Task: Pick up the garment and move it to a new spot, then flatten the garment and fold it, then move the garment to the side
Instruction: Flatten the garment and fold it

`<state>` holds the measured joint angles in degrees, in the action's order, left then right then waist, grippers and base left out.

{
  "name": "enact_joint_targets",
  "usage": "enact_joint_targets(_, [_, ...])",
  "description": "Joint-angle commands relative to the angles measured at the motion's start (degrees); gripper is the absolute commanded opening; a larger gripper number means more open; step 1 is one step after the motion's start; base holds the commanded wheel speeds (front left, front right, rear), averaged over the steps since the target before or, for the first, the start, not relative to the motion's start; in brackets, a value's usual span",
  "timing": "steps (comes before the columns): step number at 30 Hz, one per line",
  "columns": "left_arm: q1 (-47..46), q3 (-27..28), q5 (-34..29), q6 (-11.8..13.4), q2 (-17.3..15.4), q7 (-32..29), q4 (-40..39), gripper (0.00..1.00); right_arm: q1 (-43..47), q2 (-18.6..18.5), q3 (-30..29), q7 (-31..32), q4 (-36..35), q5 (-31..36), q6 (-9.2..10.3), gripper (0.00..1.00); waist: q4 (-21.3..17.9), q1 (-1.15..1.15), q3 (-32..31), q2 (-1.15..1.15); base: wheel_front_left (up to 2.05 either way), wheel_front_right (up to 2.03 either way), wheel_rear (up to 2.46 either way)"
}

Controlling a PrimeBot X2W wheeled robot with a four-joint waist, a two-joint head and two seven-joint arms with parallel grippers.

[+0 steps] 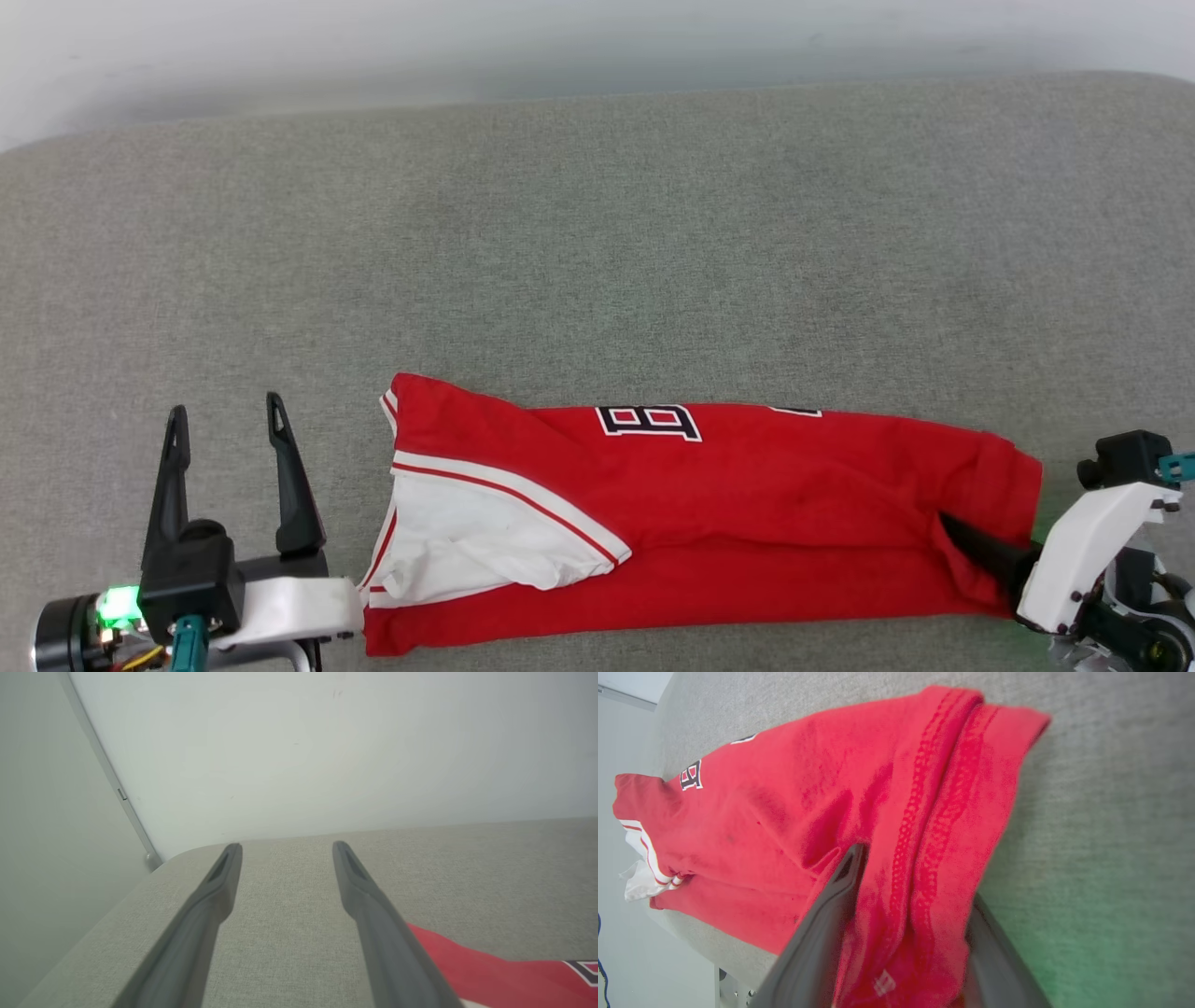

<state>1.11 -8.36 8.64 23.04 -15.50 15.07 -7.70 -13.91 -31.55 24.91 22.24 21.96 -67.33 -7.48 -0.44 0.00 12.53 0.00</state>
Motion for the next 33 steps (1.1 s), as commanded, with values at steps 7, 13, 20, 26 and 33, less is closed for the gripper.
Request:
enact_joint_targets(7, [3.4,3.0,-4.1,-2.3,3.7,0.1,0.5,1.0,-0.9,-0.2,2.5,-0.7,1.2,0.3,0.02,0.0,0.1,0.0,-1.3,0.0,0.0,0.0,0.0])
enact_joint_targets(13, [5.2,4.1,-6.0,-4.0,5.3,0.1,1.0,1.0,-1.6,-5.7,1.2,-1.5,0.5,0.5,0.03,0.0,0.1,0.0,-3.3,0.0,0.0,0.0,0.0])
enact_joint_targets(20, [6.6,3.8,-7.5,-5.4,6.4,0.1,1.5,1.0,0.7,-13.9,-0.7,0.5,0.1,0.5,0.01,0.0,0.7,0.0,-5.4,0.0,0.0,0.0,0.0])
enact_joint_targets(26, [7.4,3.8,-8.0,-6.3,6.8,0.1,1.7,1.0,2.9,-16.5,-1.0,4.7,-6.1,-1.8,0.0,0.0,1.1,0.0,-6.8,0.0,0.0,0.0,0.0])
enact_joint_targets(33, [7.3,4.2,-8.0,-6.9,7.2,0.1,1.7,1.0,0.6,-14.2,0.4,7.9,-19.2,0.2,0.0,0.0,1.0,0.0,-6.5,0.0,0.0,0.0,0.0])
